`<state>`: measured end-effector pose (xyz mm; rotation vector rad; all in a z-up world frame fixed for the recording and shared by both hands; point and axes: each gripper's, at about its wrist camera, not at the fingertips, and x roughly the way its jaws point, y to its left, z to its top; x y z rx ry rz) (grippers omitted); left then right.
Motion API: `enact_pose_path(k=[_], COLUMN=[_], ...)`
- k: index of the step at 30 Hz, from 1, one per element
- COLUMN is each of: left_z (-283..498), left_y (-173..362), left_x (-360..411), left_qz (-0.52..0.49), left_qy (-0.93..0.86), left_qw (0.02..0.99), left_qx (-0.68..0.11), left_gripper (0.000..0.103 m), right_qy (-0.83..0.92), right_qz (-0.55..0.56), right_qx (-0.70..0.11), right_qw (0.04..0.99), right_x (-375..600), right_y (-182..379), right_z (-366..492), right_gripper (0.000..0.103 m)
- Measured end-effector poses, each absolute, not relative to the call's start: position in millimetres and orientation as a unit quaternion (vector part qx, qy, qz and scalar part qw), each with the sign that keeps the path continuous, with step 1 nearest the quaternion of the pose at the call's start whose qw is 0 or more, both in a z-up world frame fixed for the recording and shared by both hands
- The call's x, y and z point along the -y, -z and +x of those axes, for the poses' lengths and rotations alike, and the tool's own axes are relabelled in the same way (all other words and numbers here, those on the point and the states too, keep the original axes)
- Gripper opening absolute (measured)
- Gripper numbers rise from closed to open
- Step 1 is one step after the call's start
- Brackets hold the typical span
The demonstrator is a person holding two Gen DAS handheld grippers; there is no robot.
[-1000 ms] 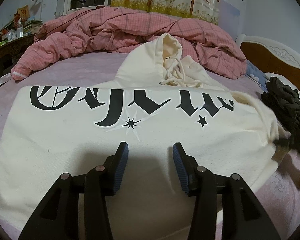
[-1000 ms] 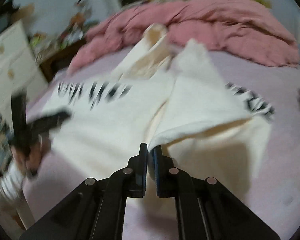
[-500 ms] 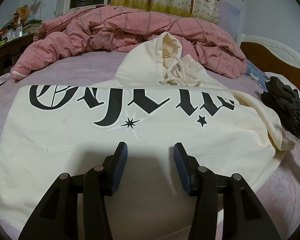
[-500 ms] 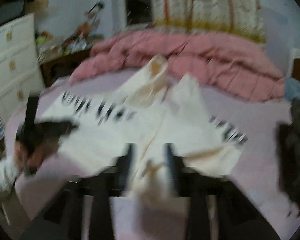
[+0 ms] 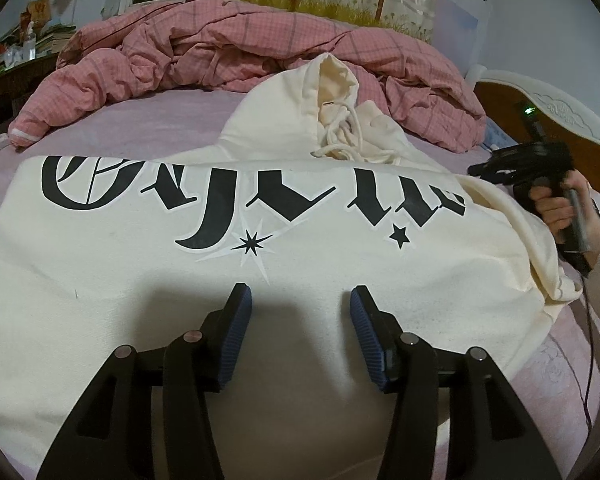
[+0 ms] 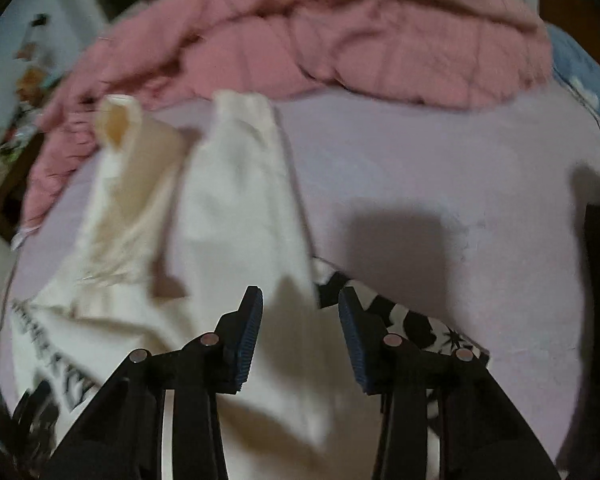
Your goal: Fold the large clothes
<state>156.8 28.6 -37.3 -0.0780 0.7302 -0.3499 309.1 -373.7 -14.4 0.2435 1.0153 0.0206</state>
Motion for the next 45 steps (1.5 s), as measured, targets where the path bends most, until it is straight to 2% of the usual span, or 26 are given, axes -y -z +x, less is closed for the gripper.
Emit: enact_pose_path(k=[6, 7, 8, 9, 13, 17, 23, 25, 29, 30, 31, 32, 36, 41, 45], left_z=[157.2, 157.3, 157.8, 157.6, 157.3, 157.7, 157.2, 157.1, 157.0, 156.9, 157.2, 157.3, 157.4, 157.5, 157.6], left_y=[37.7, 37.6, 37.5, 37.5, 37.5, 37.3, 36.1, 36.0, 36.2, 36.1, 36.1, 36.0, 35.9, 36.0, 36.0], left_x=[-27.4, -27.5, -27.8, -27.6, -26.9, -27.8, -26.6, -26.6, -26.4, -26.5, -26.7, -26.5, -26.3, -25.8, -26.0], left_qz=[-0.040, -0.040, -0.040, -0.040, -0.040, -0.038, -0.029, -0.028, -0.026, -0.025, -0.024, -0.025, -0.025, -0.025, -0.025], left_qy=[0.172, 0.172, 0.172, 0.172, 0.171, 0.171, 0.166, 0.165, 0.164, 0.164, 0.164, 0.164, 0.164, 0.164, 0.164], left_qw=[0.918, 0.918, 0.918, 0.917, 0.918, 0.918, 0.919, 0.919, 0.920, 0.920, 0.920, 0.920, 0.920, 0.920, 0.919], left_qx=[-0.356, -0.356, -0.356, -0.357, -0.357, -0.357, -0.356, -0.356, -0.356, -0.356, -0.356, -0.356, -0.356, -0.356, -0.356], left_gripper=[0.051, 0.051, 0.051, 0.051, 0.051, 0.051, 0.051, 0.051, 0.051, 0.051, 0.051, 0.051, 0.051, 0.051, 0.051], right_qy=[-0.045, -0.041, -0.027, -0.021, 0.039, 0.167, 0.384, 0.411, 0.382, 0.377, 0.381, 0.385, 0.314, 0.077, 0.070], right_qz=[0.137, 0.131, 0.126, 0.126, 0.098, 0.021, 0.002, 0.009, 0.128, 0.141, 0.147, 0.156, 0.165, 0.128, 0.078], right_qx=[-0.510, -0.515, -0.516, -0.515, -0.437, -0.335, -0.229, -0.232, -0.280, -0.293, -0.299, -0.292, -0.258, -0.324, -0.391], right_qw=[0.848, 0.846, 0.847, 0.848, 0.893, 0.927, 0.894, 0.882, 0.871, 0.867, 0.863, 0.861, 0.899, 0.934, 0.914], right_x=[366.4, 364.1, 362.8, 362.4, 368.1, 384.9, 452.8, 470.5, 504.4, 506.3, 507.4, 505.9, 481.4, 416.3, 367.4], right_y=[40.6, 42.9, 43.6, 43.0, 3.7, -53.6, -86.4, -80.8, -46.5, -38.2, -32.1, -30.0, -38.9, -37.3, -7.3], right_z=[328.2, 330.6, 332.3, 331.8, 303.9, 231.2, 101.2, 74.6, 31.4, 27.3, 26.1, 20.0, 1.3, 37.0, 90.1], right_gripper=[0.043, 0.038, 0.005, 0.003, 0.003, 0.003, 0.003, 0.003, 0.006, 0.009, 0.023, 0.030, 0.030, 0.030, 0.030])
